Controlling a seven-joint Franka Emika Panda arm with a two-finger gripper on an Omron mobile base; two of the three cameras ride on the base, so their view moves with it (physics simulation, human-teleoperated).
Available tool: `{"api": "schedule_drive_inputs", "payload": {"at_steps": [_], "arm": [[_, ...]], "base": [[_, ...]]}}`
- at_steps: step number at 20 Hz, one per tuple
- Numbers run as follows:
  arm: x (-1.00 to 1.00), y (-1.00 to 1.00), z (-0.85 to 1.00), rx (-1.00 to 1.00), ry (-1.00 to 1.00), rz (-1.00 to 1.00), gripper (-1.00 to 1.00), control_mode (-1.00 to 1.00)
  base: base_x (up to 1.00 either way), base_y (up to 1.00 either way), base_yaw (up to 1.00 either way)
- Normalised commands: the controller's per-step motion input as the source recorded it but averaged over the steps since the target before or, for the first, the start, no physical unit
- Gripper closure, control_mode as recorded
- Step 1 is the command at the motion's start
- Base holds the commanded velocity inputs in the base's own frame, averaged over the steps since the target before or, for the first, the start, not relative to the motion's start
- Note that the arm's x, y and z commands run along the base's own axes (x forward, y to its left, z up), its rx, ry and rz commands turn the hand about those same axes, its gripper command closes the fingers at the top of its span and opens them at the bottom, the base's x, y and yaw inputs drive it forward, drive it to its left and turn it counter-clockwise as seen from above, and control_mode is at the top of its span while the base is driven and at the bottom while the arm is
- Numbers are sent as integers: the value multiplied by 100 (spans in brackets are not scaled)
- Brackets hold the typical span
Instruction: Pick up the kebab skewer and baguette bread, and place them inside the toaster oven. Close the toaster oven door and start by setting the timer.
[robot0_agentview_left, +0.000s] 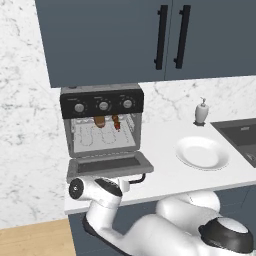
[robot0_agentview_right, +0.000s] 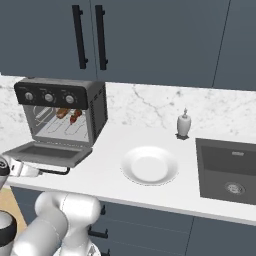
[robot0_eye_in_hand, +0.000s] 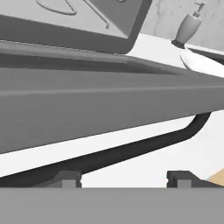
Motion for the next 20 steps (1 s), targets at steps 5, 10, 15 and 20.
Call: {"api": "schedule_drive_inputs", "payload": {"at_steps": [5,10,15,20], "arm": [[62,-45,40,2,-21,0,-100,-100],[55,-40,51,0,-10,0,-100,-100],[44,-44,23,0,-11,0,-100,-100],[50,-48,6,0,-6,0,-100,-100]], "base": [[0,0,0],[0,0,0],[0,0,0],[0,0,0]]}}
